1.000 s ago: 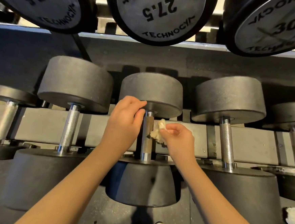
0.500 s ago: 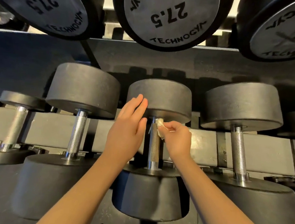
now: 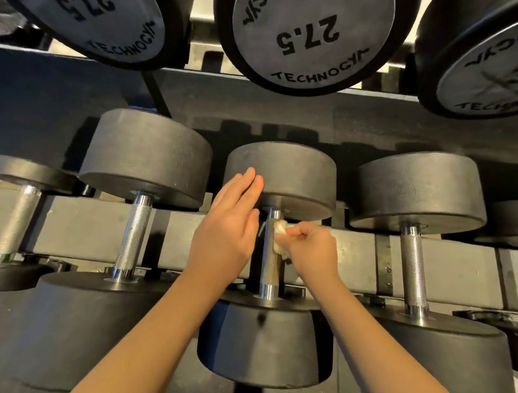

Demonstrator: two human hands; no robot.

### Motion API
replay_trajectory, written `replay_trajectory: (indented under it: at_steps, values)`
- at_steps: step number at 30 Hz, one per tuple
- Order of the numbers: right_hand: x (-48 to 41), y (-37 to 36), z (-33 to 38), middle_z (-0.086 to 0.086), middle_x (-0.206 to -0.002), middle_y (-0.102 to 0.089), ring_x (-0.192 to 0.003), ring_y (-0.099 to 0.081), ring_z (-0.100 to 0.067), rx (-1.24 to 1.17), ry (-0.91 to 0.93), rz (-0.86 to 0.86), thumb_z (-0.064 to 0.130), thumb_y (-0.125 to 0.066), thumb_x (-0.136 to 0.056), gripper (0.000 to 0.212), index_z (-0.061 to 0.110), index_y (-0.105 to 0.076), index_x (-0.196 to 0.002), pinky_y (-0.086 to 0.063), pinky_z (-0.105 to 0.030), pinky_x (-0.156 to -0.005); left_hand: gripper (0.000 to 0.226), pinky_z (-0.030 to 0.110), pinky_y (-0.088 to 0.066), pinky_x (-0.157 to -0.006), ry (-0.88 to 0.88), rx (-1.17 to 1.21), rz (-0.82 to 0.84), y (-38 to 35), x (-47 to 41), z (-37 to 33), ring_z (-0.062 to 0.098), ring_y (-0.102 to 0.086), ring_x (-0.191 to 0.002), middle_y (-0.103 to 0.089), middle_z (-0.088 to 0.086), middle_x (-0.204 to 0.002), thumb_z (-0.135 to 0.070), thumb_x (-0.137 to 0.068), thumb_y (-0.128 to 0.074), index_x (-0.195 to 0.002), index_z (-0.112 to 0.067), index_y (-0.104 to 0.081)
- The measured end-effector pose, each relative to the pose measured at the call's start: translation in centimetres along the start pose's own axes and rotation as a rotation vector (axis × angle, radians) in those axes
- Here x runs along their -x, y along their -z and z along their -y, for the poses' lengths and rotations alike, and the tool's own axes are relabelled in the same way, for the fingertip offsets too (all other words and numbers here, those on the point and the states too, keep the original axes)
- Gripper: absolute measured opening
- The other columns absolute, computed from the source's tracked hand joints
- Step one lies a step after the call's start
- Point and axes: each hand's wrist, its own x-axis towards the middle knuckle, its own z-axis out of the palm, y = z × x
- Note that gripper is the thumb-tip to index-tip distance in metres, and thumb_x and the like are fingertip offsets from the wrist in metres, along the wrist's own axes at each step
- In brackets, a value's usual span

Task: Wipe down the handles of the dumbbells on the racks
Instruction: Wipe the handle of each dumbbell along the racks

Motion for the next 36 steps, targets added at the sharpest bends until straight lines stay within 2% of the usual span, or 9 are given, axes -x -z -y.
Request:
replay_trajectory:
  at_steps: [4, 9, 15, 19, 24, 28, 31, 34, 36]
  values:
    - [-0.1, -0.1, 0.6, 0.0, -0.073, -0.066, -0.074, -0.063, -0.017, 0.013, 0.036, -0.038, 0.022, -0.072, -0.082, 0.012, 0.013, -0.068, -0.075, -0.054, -0.035, -0.073, 0.05, 0.001, -0.009, -0.107, -0.012, -0.004, 0.008, 0.1, 0.1, 0.1, 0.009, -0.021, -0.143, -0.027, -0.004, -0.154, -0.023, -0.097, -0.037, -0.147, -0.019, -0.031]
    - [2.1, 0.3, -0.3, 0.003, -0.068, -0.06, -0.072, -0.062, -0.018, 0.34, 0.034, 0.101, 0.024, -0.074, -0.079, 0.026, 0.022, -0.057, -0.059, -0.054, -0.034, -0.072, 0.051, 0.003, -0.006, -0.107, -0.008, 0.008, 0.03, 0.2, 0.0, 0.1, 0.007, -0.016, -0.145, -0.022, -0.007, -0.156, -0.017, -0.098, -0.036, -0.148, -0.02, -0.028]
    - [0.5, -0.7, 1.4, -0.002, -0.058, -0.057, -0.059, -0.056, -0.017, 0.104, 0.082, -0.112, 0.025, -0.075, -0.078, 0.028, 0.012, -0.058, -0.059, -0.05, -0.033, -0.063, 0.056, -0.002, 0.001, -0.103, -0.012, 0.021, 0.089, 0.6, -0.1, 0.4, -0.001, -0.004, -0.143, -0.006, -0.022, -0.15, -0.012, -0.1, -0.041, -0.149, -0.026, -0.019]
    - [0.1, -1.3, 1.1, -0.002, -0.061, -0.061, -0.064, -0.06, -0.02, -0.023, 0.038, -0.155, 0.03, -0.075, -0.079, 0.028, 0.01, -0.062, -0.063, -0.054, -0.039, -0.068, 0.056, -0.003, 0.004, -0.101, -0.001, 0.002, 0.137, 0.8, -0.3, 0.6, -0.003, 0.0, -0.143, -0.001, -0.025, -0.148, -0.015, -0.101, -0.039, -0.15, -0.028, -0.015]
    - [1.2, 0.0, -0.1, -0.003, -0.058, -0.057, -0.056, -0.054, -0.015, 0.061, -0.103, 0.01, 0.025, -0.076, -0.079, 0.028, 0.006, -0.062, -0.063, -0.054, -0.037, -0.069, 0.058, -0.005, 0.004, -0.095, 0.022, 0.017, 0.17, 1.1, -0.3, 0.4, -0.004, 0.003, -0.142, 0.003, -0.028, -0.148, -0.017, -0.101, -0.038, -0.15, -0.032, -0.011]
    - [0.1, -1.0, 1.6, -0.009, -0.066, -0.064, -0.066, -0.062, -0.023, 0.15, 0.028, -0.144, 0.027, -0.074, -0.08, 0.026, 0.003, -0.067, -0.071, -0.052, -0.034, -0.066, 0.058, -0.005, 0.004, -0.093, 0.023, 0.011, 0.185, 1.3, -0.4, 0.3, -0.007, 0.005, -0.14, 0.005, -0.029, -0.146, -0.017, -0.101, -0.038, -0.15, -0.033, -0.01]
    - [-0.3, -1.4, 2.2, -0.01, -0.067, -0.065, -0.065, -0.06, -0.023, 0.187, 0.097, -0.211, 0.029, -0.07, -0.083, 0.027, 0.005, -0.067, -0.071, -0.047, -0.03, -0.061, 0.058, -0.003, 0.004, -0.094, 0.017, -0.008, 0.198, 1.4, -0.5, 0.4, -0.006, 0.006, -0.139, 0.005, -0.028, -0.147, -0.017, -0.101, -0.038, -0.15, -0.031, -0.01]
    - [0.9, -0.8, 1.1, -0.011, -0.068, -0.066, -0.066, -0.062, -0.026, 0.216, 0.128, -0.101, 0.028, -0.065, -0.087, 0.029, 0.004, -0.068, -0.071, -0.054, -0.04, -0.065, 0.058, -0.003, 0.003, -0.092, 0.031, -0.004, 0.199, 1.4, -0.5, 0.3, -0.005, 0.006, -0.14, 0.006, -0.028, -0.146, -0.017, -0.101, -0.037, -0.151, -0.031, -0.01]
    - [2.2, -0.2, 0.4, -0.009, -0.07, -0.066, -0.069, -0.063, -0.024, 0.281, 0.102, 0.01, 0.027, -0.064, -0.088, 0.027, 0.006, -0.07, -0.073, -0.053, -0.037, -0.068, 0.058, -0.004, 0.003, -0.092, 0.03, 0.006, 0.187, 1.3, -0.4, 0.2, -0.006, 0.007, -0.139, 0.006, -0.029, -0.145, -0.017, -0.101, -0.037, -0.151, -0.03, -0.01]
